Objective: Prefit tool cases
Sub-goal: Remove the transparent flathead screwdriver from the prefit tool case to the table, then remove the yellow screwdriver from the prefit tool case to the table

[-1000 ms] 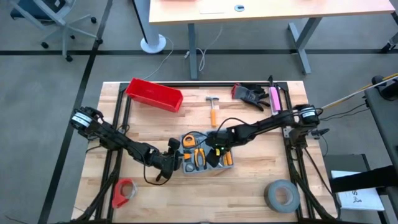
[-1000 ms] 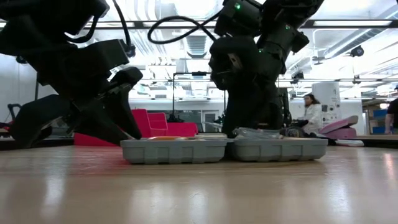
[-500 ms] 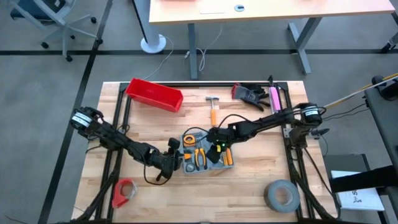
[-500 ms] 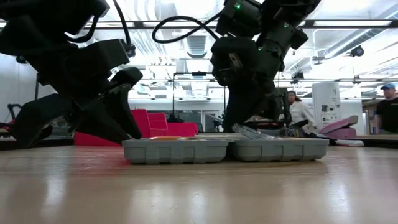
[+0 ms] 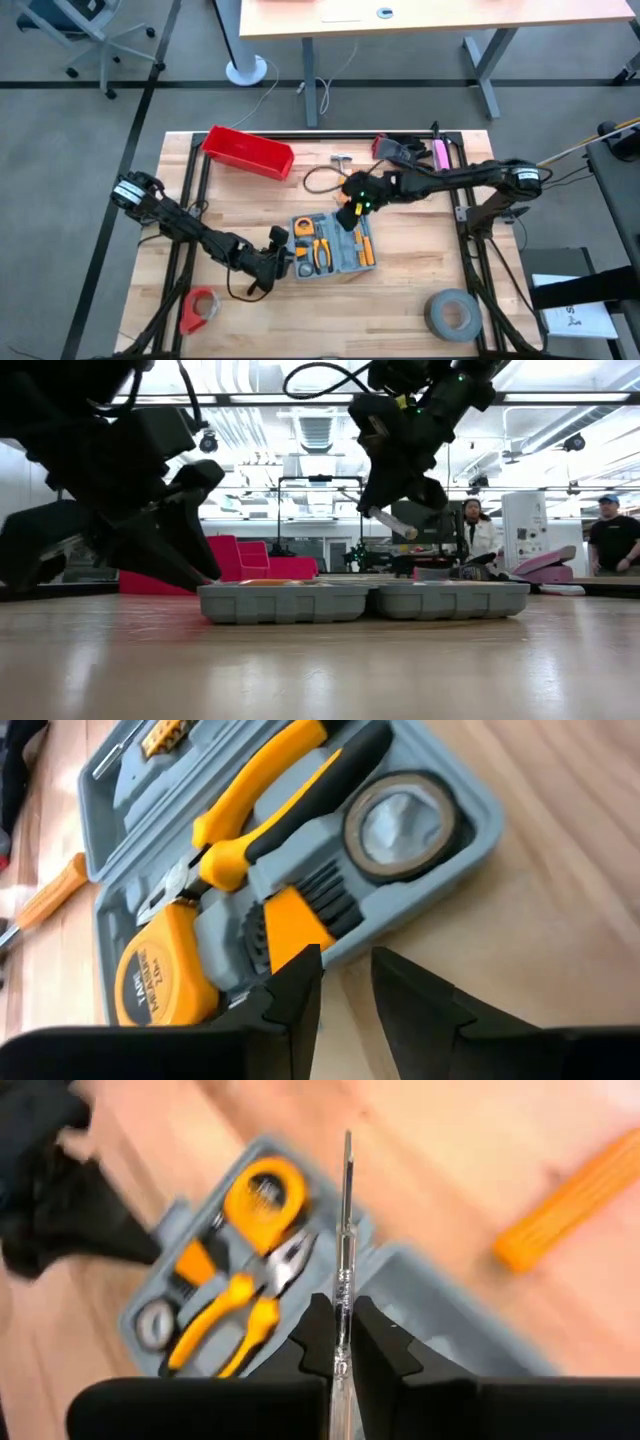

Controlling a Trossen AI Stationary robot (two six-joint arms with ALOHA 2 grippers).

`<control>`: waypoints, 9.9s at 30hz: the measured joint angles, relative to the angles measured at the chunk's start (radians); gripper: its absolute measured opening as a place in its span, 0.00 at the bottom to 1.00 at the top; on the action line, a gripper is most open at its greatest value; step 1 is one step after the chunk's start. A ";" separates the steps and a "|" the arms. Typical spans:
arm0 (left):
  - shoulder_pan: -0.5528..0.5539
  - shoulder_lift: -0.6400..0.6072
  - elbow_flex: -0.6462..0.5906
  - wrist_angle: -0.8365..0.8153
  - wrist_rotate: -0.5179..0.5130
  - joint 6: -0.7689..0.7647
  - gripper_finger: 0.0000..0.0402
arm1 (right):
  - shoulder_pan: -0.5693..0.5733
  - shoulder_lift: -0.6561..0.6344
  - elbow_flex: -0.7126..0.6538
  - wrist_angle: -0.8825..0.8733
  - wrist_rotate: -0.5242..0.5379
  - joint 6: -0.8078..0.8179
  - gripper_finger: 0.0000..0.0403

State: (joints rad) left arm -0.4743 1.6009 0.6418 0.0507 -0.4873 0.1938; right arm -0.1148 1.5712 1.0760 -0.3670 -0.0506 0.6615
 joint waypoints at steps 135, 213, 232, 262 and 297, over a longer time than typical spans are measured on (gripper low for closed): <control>-0.002 0.000 0.179 -0.160 -0.049 -0.136 0.28 | 0.020 0.166 0.032 -0.331 0.095 0.054 0.25; 0.240 0.078 0.357 -0.279 0.341 -0.991 0.30 | 0.309 0.033 -0.143 -0.370 0.313 -0.259 0.23; 0.300 0.165 0.355 -0.295 0.396 -1.000 0.30 | 0.309 0.025 -0.165 -0.239 0.375 -0.272 0.27; 0.301 0.167 0.355 -0.228 0.401 -0.989 0.41 | 0.312 0.028 -0.169 -0.080 0.312 -0.270 0.24; 0.341 0.167 0.355 -0.314 0.375 -0.988 0.42 | 0.314 -0.038 -0.226 -0.196 0.419 -0.284 0.34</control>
State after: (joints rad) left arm -0.1328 1.7676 0.9966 -0.2633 -0.1120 -0.7942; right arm 0.1988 1.5330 0.8497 -0.5633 0.3681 0.3777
